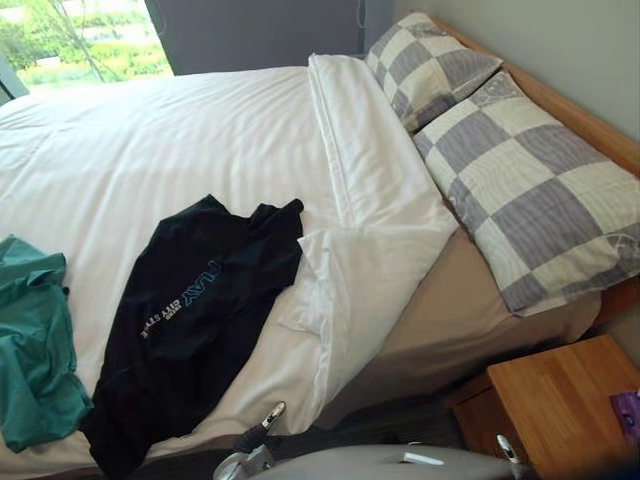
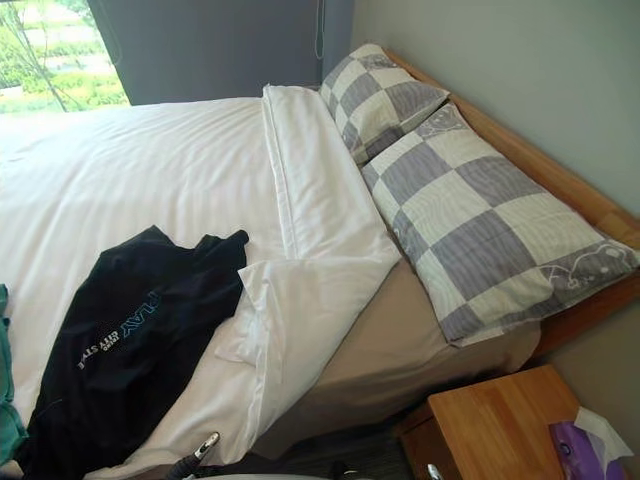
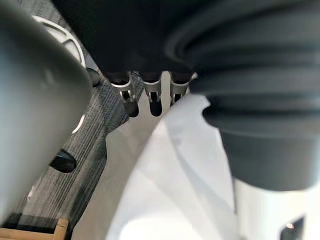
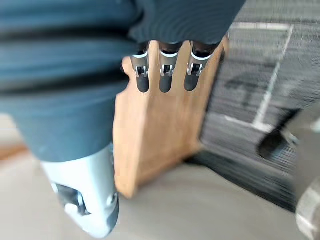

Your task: Tidy the bed and pick cloth on bed and put in laundry

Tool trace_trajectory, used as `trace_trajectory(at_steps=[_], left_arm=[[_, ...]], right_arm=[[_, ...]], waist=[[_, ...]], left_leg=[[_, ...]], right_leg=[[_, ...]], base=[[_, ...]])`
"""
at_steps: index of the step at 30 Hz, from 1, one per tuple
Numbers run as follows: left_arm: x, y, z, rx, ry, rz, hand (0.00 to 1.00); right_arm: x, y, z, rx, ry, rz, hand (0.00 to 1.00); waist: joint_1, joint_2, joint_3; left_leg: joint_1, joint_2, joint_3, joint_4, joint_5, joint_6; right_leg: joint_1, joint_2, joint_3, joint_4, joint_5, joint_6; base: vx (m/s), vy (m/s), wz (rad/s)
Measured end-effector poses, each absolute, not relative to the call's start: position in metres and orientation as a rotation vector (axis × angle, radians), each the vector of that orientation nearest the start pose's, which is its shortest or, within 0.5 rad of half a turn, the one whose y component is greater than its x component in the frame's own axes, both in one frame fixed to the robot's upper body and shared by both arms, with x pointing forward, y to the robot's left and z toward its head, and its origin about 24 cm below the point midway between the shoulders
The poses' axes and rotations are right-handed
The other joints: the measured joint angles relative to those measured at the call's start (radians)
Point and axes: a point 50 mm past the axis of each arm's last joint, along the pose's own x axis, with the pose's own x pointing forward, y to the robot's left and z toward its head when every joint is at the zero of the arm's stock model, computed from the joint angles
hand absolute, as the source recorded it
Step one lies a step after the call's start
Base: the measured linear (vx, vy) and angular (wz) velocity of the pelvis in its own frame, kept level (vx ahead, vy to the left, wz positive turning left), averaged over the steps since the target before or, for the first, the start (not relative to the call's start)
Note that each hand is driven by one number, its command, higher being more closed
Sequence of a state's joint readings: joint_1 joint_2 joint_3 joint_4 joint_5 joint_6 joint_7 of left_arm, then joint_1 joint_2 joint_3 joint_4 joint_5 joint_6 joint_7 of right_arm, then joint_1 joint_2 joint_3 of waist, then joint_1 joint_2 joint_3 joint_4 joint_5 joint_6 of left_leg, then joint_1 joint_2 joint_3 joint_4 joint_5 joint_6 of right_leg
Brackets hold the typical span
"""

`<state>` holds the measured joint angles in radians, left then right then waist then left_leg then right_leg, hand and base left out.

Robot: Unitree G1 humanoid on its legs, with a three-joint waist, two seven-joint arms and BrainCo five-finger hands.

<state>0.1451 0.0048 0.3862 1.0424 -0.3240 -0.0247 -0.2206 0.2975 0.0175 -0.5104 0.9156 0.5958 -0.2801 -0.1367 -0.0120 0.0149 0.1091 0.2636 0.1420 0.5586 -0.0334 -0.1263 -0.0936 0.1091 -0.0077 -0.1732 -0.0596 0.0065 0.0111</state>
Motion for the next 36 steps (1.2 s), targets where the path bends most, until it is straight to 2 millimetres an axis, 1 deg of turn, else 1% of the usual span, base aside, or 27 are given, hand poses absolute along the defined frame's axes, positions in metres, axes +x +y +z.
trace_trajectory(at_steps=[1, 4, 6, 8, 9, 11, 13, 16, 18, 20, 21, 22, 24, 26, 27, 29, 32, 34, 36], left_arm=[[0.067, 0.195, -0.165, -0.583, 0.999, 0.415, 0.00], [0.064, 0.200, -0.165, -0.584, 0.998, 0.437, 0.00], [0.061, 0.204, -0.165, -0.590, 0.998, 0.461, 0.00], [0.056, 0.210, -0.164, -0.583, 1.012, 0.473, 0.00], [0.055, 0.212, -0.164, -0.578, 1.011, 0.478, 0.00], [0.051, 0.219, -0.162, -0.561, 1.008, 0.488, 0.00], [0.046, 0.224, -0.161, -0.553, 1.016, 0.499, 0.00], [0.041, 0.223, -0.162, -0.549, 1.029, 0.499, 0.00], [0.038, 0.222, -0.163, -0.547, 1.040, 0.500, 0.00], [0.037, 0.221, -0.163, -0.525, 1.056, 0.477, 0.00], [0.037, 0.219, -0.163, -0.520, 1.062, 0.470, 0.00], [0.037, 0.218, -0.163, -0.513, 1.068, 0.459, 0.00], [0.038, 0.217, -0.164, -0.499, 1.075, 0.452, 0.00], [0.037, 0.217, -0.164, -0.489, 1.084, 0.452, 0.00], [0.038, 0.216, -0.164, -0.481, 1.091, 0.437, 0.00], [0.038, 0.214, -0.165, -0.461, 1.105, 0.409, 0.00], [0.040, 0.215, -0.164, -0.436, 1.113, 0.390, 0.00], [0.041, 0.214, -0.164, -0.420, 1.122, 0.371, 0.00], [0.044, 0.214, -0.164, -0.395, 1.142, 0.344, 0.00]], right_arm=[[0.011, -0.250, -0.146, 0.526, 0.758, -1.152, 0.00], [0.018, -0.280, -0.129, 0.466, 0.645, -1.235, 0.00], [0.028, -0.302, -0.112, 0.429, 0.530, -1.254, 0.00], [0.040, -0.326, -0.088, 0.345, 0.401, -1.240, 0.00], [0.045, -0.332, -0.080, 0.312, 0.361, -1.229, 0.00], [0.067, -0.344, -0.053, 0.244, 0.225, -1.177, 0.00], [0.084, -0.351, -0.029, 0.174, 0.117, -1.114, 0.00], [0.110, -0.357, 0.007, 0.045, -0.007, -1.011, 0.00], [0.134, -0.354, 0.029, -0.036, -0.074, -0.896, 0.00], [0.154, -0.346, 0.042, -0.083, -0.109, -0.795, 0.00], [0.166, -0.339, 0.048, -0.114, -0.116, -0.726, 0.00], [0.174, -0.334, 0.051, -0.138, -0.113, -0.681, 0.00], [0.189, -0.321, 0.053, -0.175, -0.104, -0.597, 0.00], [0.207, -0.305, 0.054, -0.201, -0.094, -0.484, 0.00], [0.212, -0.299, 0.055, -0.214, -0.090, -0.448, 0.00], [0.230, -0.279, 0.058, -0.262, -0.097, -0.349, 0.00], [0.248, -0.255, 0.057, -0.339, -0.080, -0.220, 0.00], [0.258, -0.242, 0.054, -0.367, -0.063, -0.167, 0.00], [0.263, -0.233, 0.053, -0.412, -0.047, -0.129, 0.00]], waist=[[0.000, -0.002, -0.001], [0.003, 0.003, -0.010], [0.005, 0.003, -0.014], [0.004, -0.005, -0.020], [0.004, -0.009, -0.024], [0.003, -0.019, -0.027], [0.001, -0.032, -0.031], [-0.003, -0.037, -0.036], [-0.014, -0.037, -0.036], [-0.028, -0.036, -0.035], [-0.030, -0.032, -0.033], [-0.030, -0.031, -0.032], [-0.029, -0.030, -0.031], [-0.027, -0.031, -0.029], [-0.026, -0.032, -0.026], [-0.026, -0.034, -0.011], [-0.024, -0.036, -0.004], [-0.017, -0.035, -0.003], [-0.007, -0.034, 0.000]], left_leg=[[0.001, 0.001, 0.005, 0.000, -0.002, 0.000], [0.005, 0.002, 0.010, 0.001, -0.007, -0.003], [0.009, 0.001, 0.012, 0.002, -0.012, -0.004], [0.016, 0.001, 0.014, 0.002, -0.017, -0.008], [0.015, 0.000, 0.014, 0.001, -0.018, -0.008], [0.013, 0.000, 0.014, -0.001, -0.018, -0.008], [0.010, -0.003, 0.011, 0.000, -0.018, -0.008], [0.011, -0.008, 0.003, -0.001, -0.018, -0.008], [0.008, -0.013, -0.010, -0.001, -0.017, -0.007], [0.000, -0.017, -0.028, 0.001, -0.015, -0.004], [-0.001, -0.020, -0.034, 0.001, -0.013, -0.002], [-0.001, -0.021, -0.037, 0.001, -0.013, -0.001], [-0.002, -0.022, -0.049, 0.001, -0.011, 0.002], [-0.003, -0.023, -0.061, 0.001, -0.008, 0.006], [-0.003, -0.024, -0.072, 0.000, -0.006, 0.007], [-0.002, -0.026, -0.084, 0.000, -0.002, 0.012], [-0.005, -0.031, -0.108, -0.005, 0.008, 0.018], [-0.002, -0.035, -0.116, -0.010, 0.013, 0.021], [-0.003, -0.041, -0.142, -0.022, 0.023, 0.027]], right_leg=[[-0.001, 0.001, 0.000, 0.001, 0.000, -0.001], [-0.001, 0.000, 0.003, 0.009, -0.002, -0.001], [-0.002, -0.001, 0.008, 0.018, -0.009, 0.001], [-0.007, -0.004, 0.009, 0.045, -0.028, 0.004], [-0.011, -0.004, 0.009, 0.051, -0.032, 0.003], [-0.023, -0.006, 0.009, 0.071, -0.043, 0.006], [-0.032, -0.009, 0.008, 0.083, -0.051, 0.007], [-0.032, -0.014, 0.007, 0.088, -0.054, 0.008], [-0.032, -0.018, 0.003, 0.088, -0.054, 0.009], [-0.033, -0.023, -0.009, 0.088, -0.055, 0.009], [-0.032, -0.026, -0.011, 0.088, -0.054, 0.010], [-0.032, -0.027, -0.012, 0.088, -0.054, 0.010], [-0.029, -0.030, -0.022, 0.090, -0.054, 0.010], [-0.026, -0.032, -0.032, 0.092, -0.054, 0.010], [-0.022, -0.033, -0.036, 0.092, -0.055, 0.010], [-0.015, -0.036, -0.045, 0.092, -0.054, 0.010], [-0.009, -0.042, -0.064, 0.092, -0.054, 0.011], [-0.005, -0.045, -0.070, 0.092, -0.053, 0.012], [0.005, -0.050, -0.091, 0.085, -0.051, 0.014]], base=[[-0.01, -0.036, -0.08], [0.00, -0.007, -0.01], [0.00, 0.000, 0.00], [0.00, 0.000, 0.00], [0.00, 0.000, 0.00], [-0.01, -0.015, 0.00], [-0.01, -0.010, 0.02], [-0.01, -0.011, 0.04], [-0.03, -0.015, 0.08], [-0.05, -0.019, 0.18], [-0.06, -0.017, 0.15], [-0.07, -0.018, 0.09], [-0.06, -0.021, 0.11], [-0.07, -0.029, 0.14], [-0.07, -0.028, 0.22], [-0.08, -0.025, 0.18], [-0.08, -0.025, 0.19], [-0.06, -0.016, 0.14], [-0.05, -0.015, 0.28]])
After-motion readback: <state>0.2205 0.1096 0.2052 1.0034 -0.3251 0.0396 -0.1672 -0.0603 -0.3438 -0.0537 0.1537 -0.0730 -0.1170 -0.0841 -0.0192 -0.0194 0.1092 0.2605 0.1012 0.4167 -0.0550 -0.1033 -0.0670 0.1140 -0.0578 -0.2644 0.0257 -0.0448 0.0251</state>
